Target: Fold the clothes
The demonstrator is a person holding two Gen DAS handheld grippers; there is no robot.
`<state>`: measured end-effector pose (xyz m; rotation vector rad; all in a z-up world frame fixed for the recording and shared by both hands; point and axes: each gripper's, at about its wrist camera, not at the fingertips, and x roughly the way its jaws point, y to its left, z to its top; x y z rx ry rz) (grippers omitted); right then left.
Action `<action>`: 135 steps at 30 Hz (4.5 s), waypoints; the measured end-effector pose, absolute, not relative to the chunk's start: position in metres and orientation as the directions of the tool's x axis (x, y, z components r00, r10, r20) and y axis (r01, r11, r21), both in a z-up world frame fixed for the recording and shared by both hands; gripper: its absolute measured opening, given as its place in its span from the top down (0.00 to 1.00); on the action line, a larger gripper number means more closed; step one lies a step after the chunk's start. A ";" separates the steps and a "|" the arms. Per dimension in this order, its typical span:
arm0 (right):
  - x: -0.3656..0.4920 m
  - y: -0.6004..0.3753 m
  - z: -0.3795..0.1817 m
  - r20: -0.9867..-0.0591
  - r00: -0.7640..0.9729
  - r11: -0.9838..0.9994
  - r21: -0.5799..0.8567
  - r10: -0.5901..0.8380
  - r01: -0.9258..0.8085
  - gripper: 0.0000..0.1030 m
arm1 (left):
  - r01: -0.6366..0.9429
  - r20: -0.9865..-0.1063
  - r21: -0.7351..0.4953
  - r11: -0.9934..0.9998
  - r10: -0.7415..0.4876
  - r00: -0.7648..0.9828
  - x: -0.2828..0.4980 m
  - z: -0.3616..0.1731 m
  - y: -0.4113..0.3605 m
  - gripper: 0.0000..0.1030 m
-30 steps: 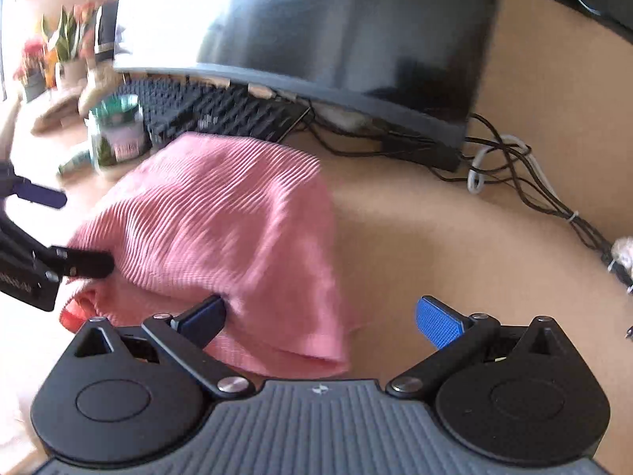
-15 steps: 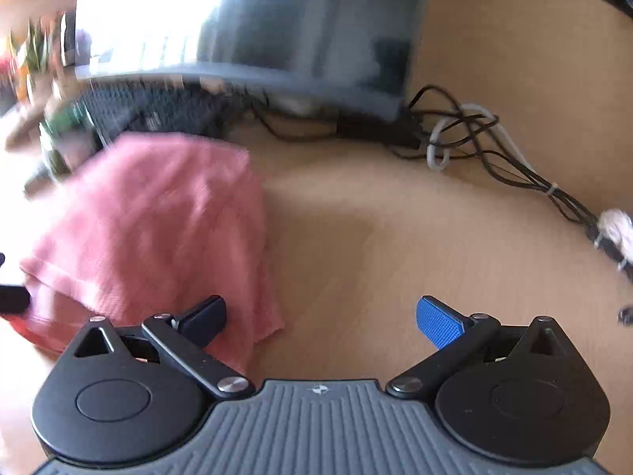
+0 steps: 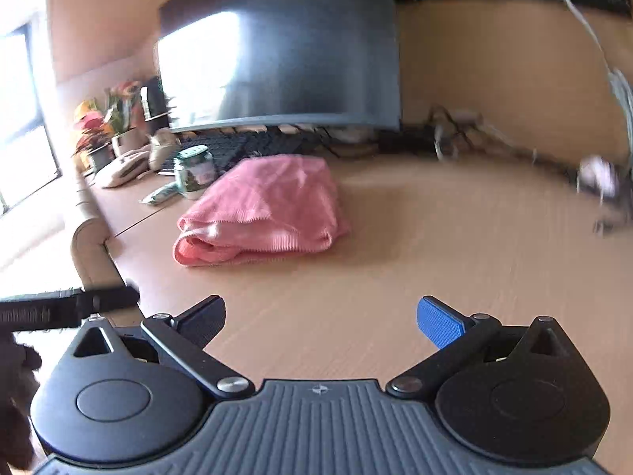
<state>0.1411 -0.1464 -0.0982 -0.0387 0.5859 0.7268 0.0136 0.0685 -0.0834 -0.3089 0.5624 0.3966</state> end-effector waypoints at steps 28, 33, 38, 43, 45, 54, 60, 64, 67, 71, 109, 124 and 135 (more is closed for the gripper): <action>0.119 -0.157 -0.094 -0.495 0.575 0.707 0.121 0.651 -0.697 0.00 | -0.449 -0.511 -0.080 0.890 0.350 0.785 -0.012 -0.069 0.030 0.00; 0.118 -0.155 -0.094 -0.499 0.566 0.699 0.122 0.657 -0.704 0.00 | -0.457 -0.524 -0.082 0.886 0.352 0.776 -0.014 -0.071 0.031 0.00; 0.117 -0.154 -0.095 -0.504 0.560 0.697 0.125 0.658 -0.706 0.00 | -0.456 -0.526 -0.083 0.886 0.350 0.776 -0.015 -0.071 0.032 0.00; 0.117 -0.153 -0.095 -0.506 0.557 0.695 0.125 0.659 -0.708 0.00 | -0.460 -0.526 -0.072 0.885 0.358 0.772 -0.015 -0.070 0.031 0.00; 0.117 -0.153 -0.096 -0.507 0.555 0.694 0.126 0.659 -0.709 0.00 | -0.458 -0.524 -0.071 0.886 0.357 0.773 -0.015 -0.070 0.031 0.00; 0.117 -0.154 -0.096 -0.507 0.550 0.688 0.126 0.664 -0.715 0.00 | -0.462 -0.533 -0.065 0.885 0.361 0.766 -0.016 -0.071 0.030 0.00; 0.118 -0.154 -0.097 -0.508 0.545 0.685 0.129 0.667 -0.717 0.00 | -0.470 -0.537 -0.066 0.880 0.366 0.760 -0.016 -0.072 0.029 0.00; 0.119 -0.154 -0.097 -0.508 0.543 0.683 0.131 0.669 -0.719 0.00 | -0.475 -0.542 -0.067 0.877 0.368 0.756 -0.015 -0.073 0.030 0.00; 0.120 -0.155 -0.098 -0.509 0.542 0.683 0.132 0.669 -0.718 0.00 | -0.478 -0.546 -0.071 0.876 0.366 0.753 -0.014 -0.074 0.030 0.00; 0.120 -0.156 -0.098 -0.511 0.543 0.686 0.135 0.666 -0.715 0.00 | -0.474 -0.550 -0.075 0.878 0.360 0.754 -0.013 -0.074 0.029 0.00; 0.116 -0.148 -0.102 -0.527 0.537 0.685 0.123 0.658 -0.718 0.00 | -0.483 -0.560 -0.083 0.871 0.360 0.746 -0.017 -0.075 0.034 0.00; 0.117 -0.149 -0.102 -0.531 0.546 0.694 0.116 0.648 -0.711 0.00 | -0.500 -0.577 -0.044 0.865 0.387 0.720 -0.012 -0.071 0.031 0.00; 0.116 -0.146 -0.101 -0.528 0.551 0.696 0.113 0.646 -0.709 0.00 | -0.506 -0.583 -0.048 0.861 0.387 0.714 -0.013 -0.074 0.033 0.00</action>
